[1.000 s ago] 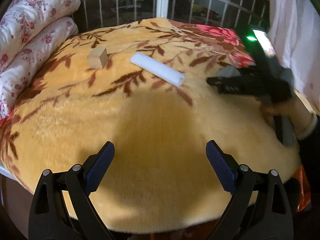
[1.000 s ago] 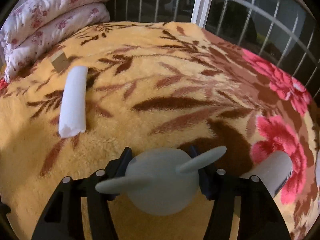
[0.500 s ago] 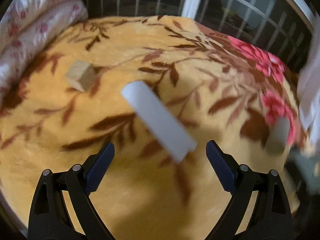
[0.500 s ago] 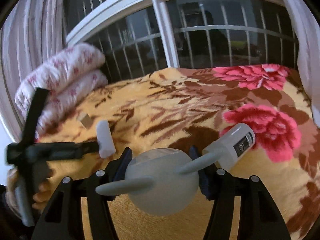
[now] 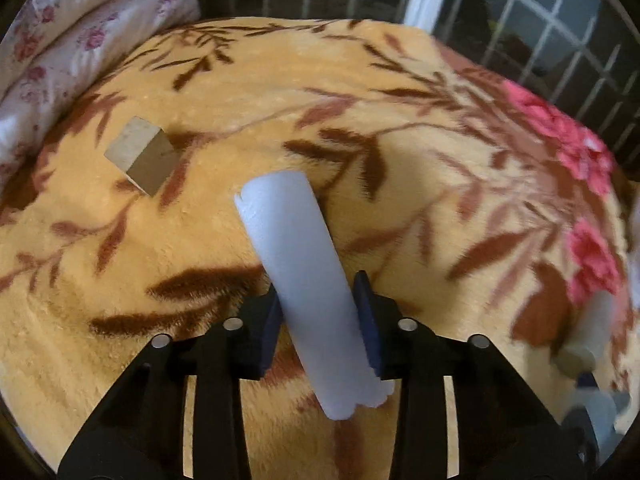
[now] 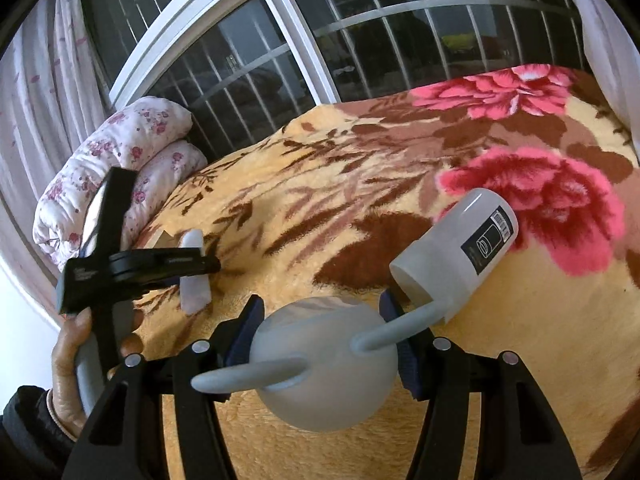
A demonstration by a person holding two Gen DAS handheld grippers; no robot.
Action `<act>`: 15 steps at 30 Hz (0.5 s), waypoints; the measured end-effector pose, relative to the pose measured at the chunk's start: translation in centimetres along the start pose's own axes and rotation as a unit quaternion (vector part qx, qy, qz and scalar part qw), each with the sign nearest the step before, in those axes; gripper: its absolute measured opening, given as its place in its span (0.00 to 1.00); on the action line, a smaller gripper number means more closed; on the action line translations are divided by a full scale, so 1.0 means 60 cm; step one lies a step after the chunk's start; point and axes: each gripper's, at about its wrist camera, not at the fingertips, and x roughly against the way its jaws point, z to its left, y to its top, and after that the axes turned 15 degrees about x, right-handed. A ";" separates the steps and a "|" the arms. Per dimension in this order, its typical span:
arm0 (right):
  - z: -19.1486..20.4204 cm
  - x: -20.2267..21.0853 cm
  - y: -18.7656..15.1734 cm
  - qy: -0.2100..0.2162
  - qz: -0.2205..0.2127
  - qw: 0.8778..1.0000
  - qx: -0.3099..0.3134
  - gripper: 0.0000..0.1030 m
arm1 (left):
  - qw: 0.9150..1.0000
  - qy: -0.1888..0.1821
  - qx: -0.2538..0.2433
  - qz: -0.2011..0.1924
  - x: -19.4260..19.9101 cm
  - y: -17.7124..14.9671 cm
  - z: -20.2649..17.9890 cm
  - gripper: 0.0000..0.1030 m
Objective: Collect trash
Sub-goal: 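Carry the bunny bottle and foam tube into the orange bin and open both tools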
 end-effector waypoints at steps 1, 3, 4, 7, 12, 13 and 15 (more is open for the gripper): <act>0.001 0.001 0.000 0.000 -0.002 1.000 0.002 0.57 | 1.000 -0.017 -0.009 -0.002 0.013 -0.004 0.005 0.31; 0.003 0.002 0.000 -0.003 -0.003 1.000 0.005 0.57 | 0.998 -0.044 -0.032 -0.005 0.040 -0.018 0.014 0.30; 0.004 0.002 0.000 -0.006 -0.003 1.000 0.005 0.57 | 0.997 -0.055 -0.045 -0.008 0.052 -0.024 0.015 0.30; 0.008 0.003 0.001 -0.021 0.001 1.000 0.011 0.57 | 0.992 -0.087 -0.088 -0.021 0.109 -0.058 0.032 0.30; 0.030 0.027 0.007 -0.056 -0.012 0.998 0.035 0.57 | 0.982 -0.143 -0.121 -0.032 0.196 -0.110 0.071 0.30; 0.038 0.038 0.007 -0.059 -0.016 0.997 0.040 0.57 | 0.980 -0.151 -0.126 -0.034 0.210 -0.120 0.078 0.30; 0.063 0.071 0.004 -0.056 -0.026 0.997 0.050 0.57 | 0.975 -0.172 -0.138 -0.037 0.242 -0.142 0.094 0.30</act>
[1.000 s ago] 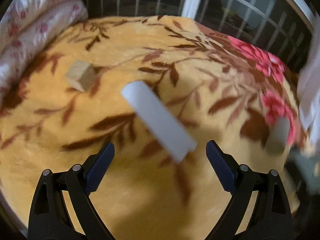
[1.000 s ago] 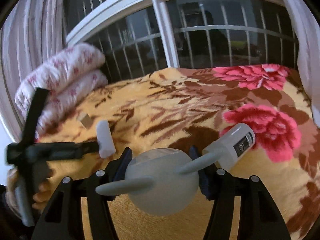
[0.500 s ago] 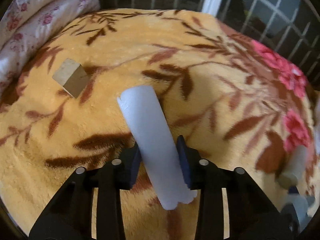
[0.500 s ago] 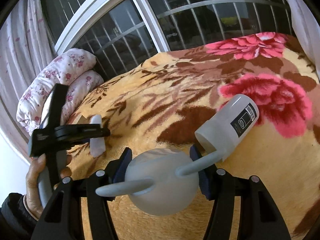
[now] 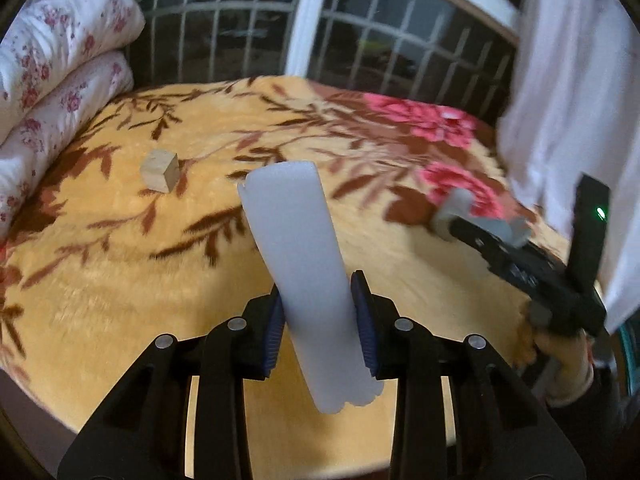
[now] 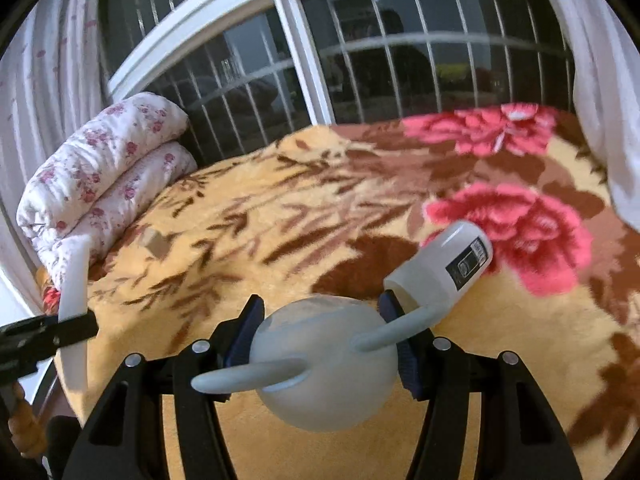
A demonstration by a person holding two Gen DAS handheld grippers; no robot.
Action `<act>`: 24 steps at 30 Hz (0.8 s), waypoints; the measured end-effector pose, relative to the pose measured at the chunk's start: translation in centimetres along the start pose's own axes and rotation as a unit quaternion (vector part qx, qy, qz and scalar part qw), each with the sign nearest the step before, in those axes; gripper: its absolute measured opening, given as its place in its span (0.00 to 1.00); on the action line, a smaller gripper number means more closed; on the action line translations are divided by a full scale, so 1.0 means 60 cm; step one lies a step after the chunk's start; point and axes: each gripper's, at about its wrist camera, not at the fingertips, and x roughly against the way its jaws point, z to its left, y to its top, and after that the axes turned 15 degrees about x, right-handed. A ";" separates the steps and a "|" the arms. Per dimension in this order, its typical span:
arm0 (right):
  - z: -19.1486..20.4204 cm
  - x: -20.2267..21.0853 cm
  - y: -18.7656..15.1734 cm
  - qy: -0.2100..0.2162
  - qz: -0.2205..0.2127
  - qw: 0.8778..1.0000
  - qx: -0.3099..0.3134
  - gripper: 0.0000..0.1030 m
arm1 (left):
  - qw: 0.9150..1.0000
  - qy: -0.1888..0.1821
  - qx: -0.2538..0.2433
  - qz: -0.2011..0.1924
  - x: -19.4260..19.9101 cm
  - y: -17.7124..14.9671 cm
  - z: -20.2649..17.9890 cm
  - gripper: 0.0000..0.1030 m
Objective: Collect trash
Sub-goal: 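Carry the bunny bottle and foam tube into the orange bin and open both tools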
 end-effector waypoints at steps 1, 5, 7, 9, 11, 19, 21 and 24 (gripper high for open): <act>0.010 0.013 -0.001 0.002 -0.001 1.000 0.005 0.57 | 1.000 -0.013 -0.006 -0.001 0.019 -0.012 0.000 0.30; 0.082 0.106 -0.023 0.012 -0.007 0.998 0.057 0.57 | 0.998 -0.054 -0.035 0.002 0.073 -0.059 -0.003 0.30; 0.115 0.144 -0.042 0.019 -0.007 0.997 0.075 0.57 | 0.996 -0.067 -0.056 0.009 0.097 -0.094 -0.003 0.30; 0.146 0.183 -0.071 0.030 -0.004 0.996 0.086 0.57 | 0.995 -0.072 -0.072 0.021 0.114 -0.129 0.003 0.30; 0.170 0.208 -0.100 0.036 0.007 0.995 0.090 0.57 | 0.993 -0.075 -0.078 0.038 0.123 -0.162 0.015 0.30; 0.231 0.218 -0.241 0.049 0.101 0.989 0.096 0.57 | 0.986 -0.047 -0.090 0.134 0.090 -0.296 0.072 0.25; 0.241 0.199 -0.271 0.067 0.132 0.985 0.088 0.57 | 0.984 -0.033 -0.083 0.151 0.072 -0.311 0.086 0.24; 0.252 0.168 -0.309 0.085 0.176 0.977 0.084 0.57 | 0.979 -0.010 -0.069 0.190 0.028 -0.338 0.110 0.24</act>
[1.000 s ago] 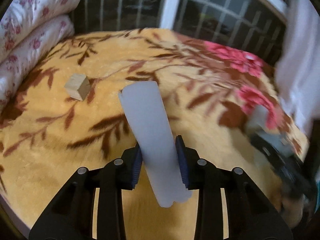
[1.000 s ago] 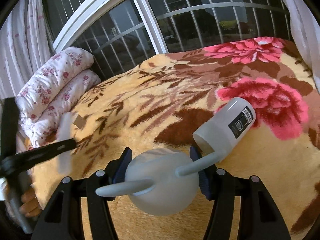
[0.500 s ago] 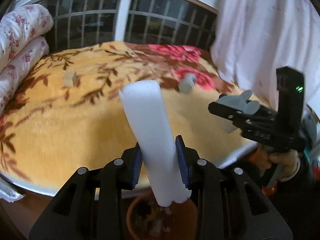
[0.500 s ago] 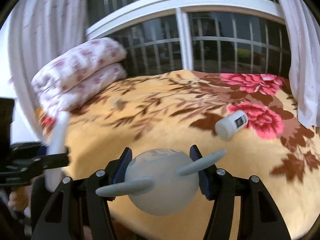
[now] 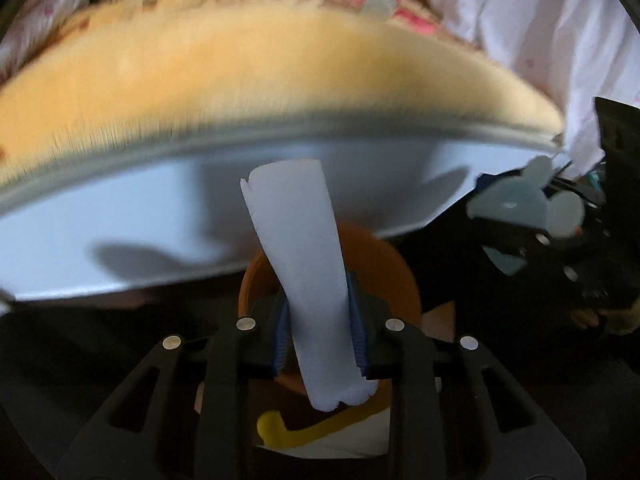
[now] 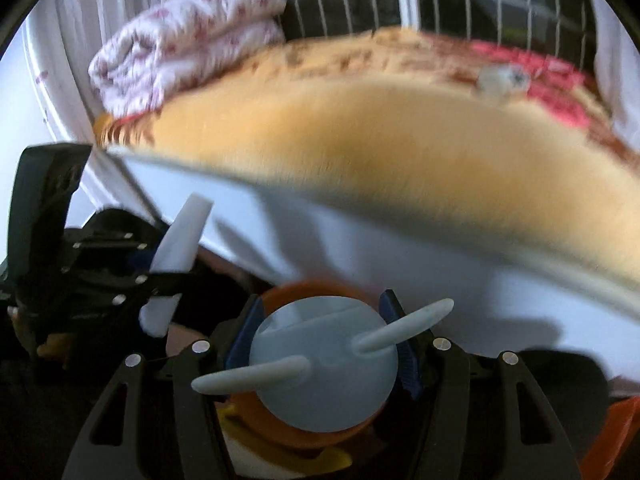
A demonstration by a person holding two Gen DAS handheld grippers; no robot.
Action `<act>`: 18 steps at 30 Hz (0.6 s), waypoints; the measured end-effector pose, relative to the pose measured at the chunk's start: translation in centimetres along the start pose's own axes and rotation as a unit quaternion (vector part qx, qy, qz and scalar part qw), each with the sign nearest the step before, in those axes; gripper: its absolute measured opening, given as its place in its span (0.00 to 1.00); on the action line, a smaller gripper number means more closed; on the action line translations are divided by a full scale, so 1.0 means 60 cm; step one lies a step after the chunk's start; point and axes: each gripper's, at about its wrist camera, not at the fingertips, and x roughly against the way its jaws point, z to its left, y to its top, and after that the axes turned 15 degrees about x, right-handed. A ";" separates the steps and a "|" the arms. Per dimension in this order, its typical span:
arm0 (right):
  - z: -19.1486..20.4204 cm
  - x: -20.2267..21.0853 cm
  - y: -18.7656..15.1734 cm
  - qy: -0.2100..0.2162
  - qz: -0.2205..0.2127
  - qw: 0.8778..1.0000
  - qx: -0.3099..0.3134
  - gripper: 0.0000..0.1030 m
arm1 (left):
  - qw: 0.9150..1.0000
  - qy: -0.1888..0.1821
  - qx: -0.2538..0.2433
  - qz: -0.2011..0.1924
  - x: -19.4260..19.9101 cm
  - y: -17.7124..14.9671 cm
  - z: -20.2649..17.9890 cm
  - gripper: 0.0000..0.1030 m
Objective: Collect trash
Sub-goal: 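Carry the bunny bottle and foam tube into the orange bin and open both tools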
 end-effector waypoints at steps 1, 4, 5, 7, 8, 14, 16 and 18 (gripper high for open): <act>0.001 -0.017 -0.006 -0.002 0.017 1.000 0.002 0.57 | 1.000 0.005 0.007 0.018 -0.018 -0.001 0.006 0.24; -0.003 -0.058 -0.019 -0.001 0.057 0.998 0.003 0.57 | 0.997 0.044 0.025 0.067 -0.078 -0.003 0.024 0.24; -0.005 -0.074 -0.022 -0.004 0.071 0.997 0.000 0.57 | 0.995 0.055 0.030 0.078 -0.094 -0.002 0.028 0.24; -0.009 -0.103 -0.026 0.002 0.095 0.995 -0.004 0.57 | 0.992 0.059 0.039 0.100 -0.124 0.001 0.035 0.24; -0.011 -0.122 -0.029 0.005 0.108 0.994 -0.009 0.57 | 0.991 0.062 0.043 0.106 -0.137 0.005 0.038 0.24; -0.012 -0.190 -0.054 0.023 0.163 0.986 -0.017 0.57 | 0.985 0.076 0.046 0.148 -0.208 0.008 0.052 0.24; -0.010 -0.202 -0.062 0.032 0.175 0.984 -0.016 0.57 | 0.982 0.082 0.046 0.162 -0.220 0.001 0.060 0.24; -0.010 -0.211 -0.069 0.039 0.184 0.982 -0.020 0.58 | 0.980 0.089 0.046 0.173 -0.235 -0.005 0.061 0.24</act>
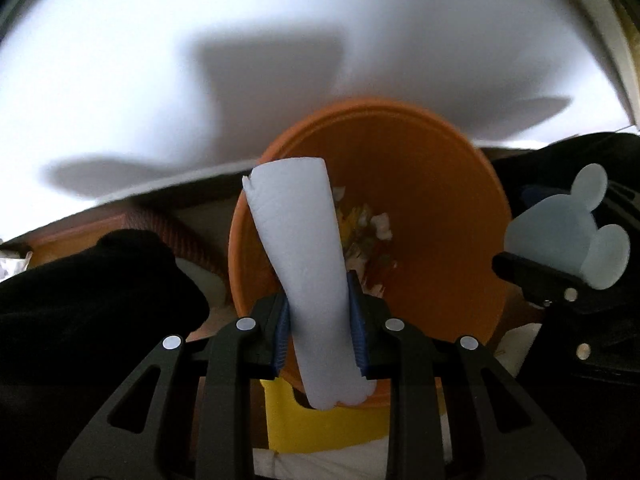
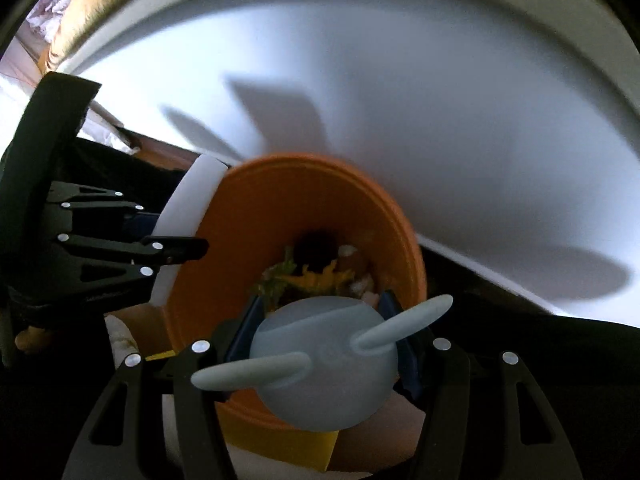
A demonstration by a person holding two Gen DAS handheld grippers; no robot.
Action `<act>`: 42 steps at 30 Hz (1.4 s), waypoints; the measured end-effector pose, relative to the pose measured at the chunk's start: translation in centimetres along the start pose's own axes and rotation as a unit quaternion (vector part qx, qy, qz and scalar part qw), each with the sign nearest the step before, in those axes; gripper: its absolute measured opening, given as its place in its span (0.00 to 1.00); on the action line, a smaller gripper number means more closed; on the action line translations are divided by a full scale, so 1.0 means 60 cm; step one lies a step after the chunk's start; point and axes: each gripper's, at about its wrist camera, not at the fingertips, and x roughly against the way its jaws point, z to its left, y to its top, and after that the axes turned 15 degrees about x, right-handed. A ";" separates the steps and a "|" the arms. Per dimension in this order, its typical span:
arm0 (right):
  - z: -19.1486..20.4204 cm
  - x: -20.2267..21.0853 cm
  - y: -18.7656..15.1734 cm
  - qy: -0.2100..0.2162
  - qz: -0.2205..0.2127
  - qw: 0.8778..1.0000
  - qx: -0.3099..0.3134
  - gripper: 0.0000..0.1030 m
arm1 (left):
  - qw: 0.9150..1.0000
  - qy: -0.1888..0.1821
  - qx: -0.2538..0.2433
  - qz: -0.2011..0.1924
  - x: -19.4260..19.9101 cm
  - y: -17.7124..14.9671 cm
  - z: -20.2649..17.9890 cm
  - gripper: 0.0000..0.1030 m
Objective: Collect trash
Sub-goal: 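Carry the bunny bottle and foam tube into the orange bin and open both tools, then grasp the white canister with the right tool while the left tool grasps the wooden block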
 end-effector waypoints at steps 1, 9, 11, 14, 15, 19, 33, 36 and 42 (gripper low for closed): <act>-0.001 -0.004 -0.001 0.004 0.004 1.000 -0.002 0.58 | 1.000 0.001 0.001 0.003 -0.003 0.000 0.001 0.24; -0.012 -0.007 0.002 0.013 0.017 1.000 -0.017 0.71 | 1.000 0.005 -0.011 -0.002 -0.003 -0.008 -0.004 0.43; -0.017 -0.003 0.000 0.011 0.011 1.000 -0.022 0.73 | 1.000 0.012 -0.011 -0.008 -0.002 -0.010 -0.005 0.67; -0.018 0.004 -0.002 0.008 0.006 1.000 -0.027 0.73 | 1.000 0.014 -0.012 -0.020 0.003 -0.009 -0.007 0.67; -0.018 0.006 -0.004 0.007 0.004 1.000 -0.029 0.73 | 1.000 0.015 -0.012 -0.021 0.004 -0.010 -0.008 0.67; -0.015 0.017 -0.011 -0.001 0.001 0.999 -0.033 0.73 | 1.000 0.018 -0.010 -0.024 0.008 -0.010 -0.013 0.67; 0.012 0.150 -0.011 -0.042 -0.068 0.997 -0.008 0.74 | 0.994 -0.005 -0.016 -0.110 0.133 -0.033 -0.007 0.67; 0.005 0.227 0.007 -0.046 -0.115 0.992 0.007 0.74 | 0.988 -0.018 -0.017 -0.153 0.200 -0.043 0.003 0.67; -0.077 0.352 0.083 -0.073 -0.202 0.976 -0.023 0.82 | 0.965 -0.004 -0.012 -0.264 0.331 -0.028 0.005 0.78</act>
